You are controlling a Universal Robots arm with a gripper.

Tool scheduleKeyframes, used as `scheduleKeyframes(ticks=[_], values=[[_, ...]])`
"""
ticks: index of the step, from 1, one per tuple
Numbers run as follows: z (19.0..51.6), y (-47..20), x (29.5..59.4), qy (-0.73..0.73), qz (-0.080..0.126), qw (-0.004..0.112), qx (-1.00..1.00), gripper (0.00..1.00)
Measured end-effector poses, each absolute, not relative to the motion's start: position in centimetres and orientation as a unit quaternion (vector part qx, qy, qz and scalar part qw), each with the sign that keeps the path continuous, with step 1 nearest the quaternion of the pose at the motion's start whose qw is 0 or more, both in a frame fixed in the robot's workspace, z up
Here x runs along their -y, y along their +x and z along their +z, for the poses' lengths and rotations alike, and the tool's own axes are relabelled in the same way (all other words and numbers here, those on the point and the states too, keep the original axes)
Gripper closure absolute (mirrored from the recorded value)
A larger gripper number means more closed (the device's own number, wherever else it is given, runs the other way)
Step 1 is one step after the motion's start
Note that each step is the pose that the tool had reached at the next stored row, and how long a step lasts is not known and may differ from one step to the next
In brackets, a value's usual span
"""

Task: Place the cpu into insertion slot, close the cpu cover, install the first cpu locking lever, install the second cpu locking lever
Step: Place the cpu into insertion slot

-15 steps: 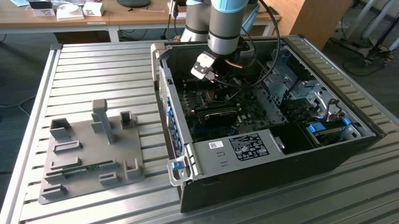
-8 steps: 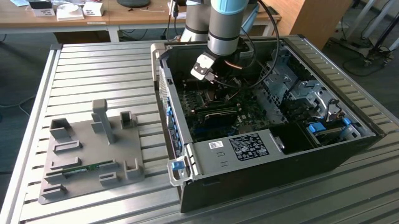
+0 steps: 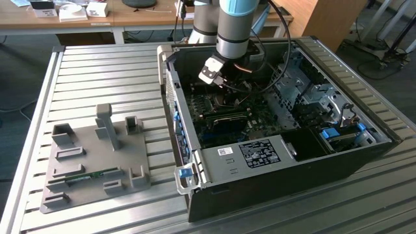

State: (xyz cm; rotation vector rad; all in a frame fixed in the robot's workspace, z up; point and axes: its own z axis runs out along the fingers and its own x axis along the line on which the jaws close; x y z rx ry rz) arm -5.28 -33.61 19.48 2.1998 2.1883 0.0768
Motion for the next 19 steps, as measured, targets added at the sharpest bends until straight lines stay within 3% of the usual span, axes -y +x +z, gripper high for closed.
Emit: scheduleKeyframes(ticks=[19], values=[[19.30,-5.31,33.61,0.709,0.025,0.019,-0.705,0.46]])
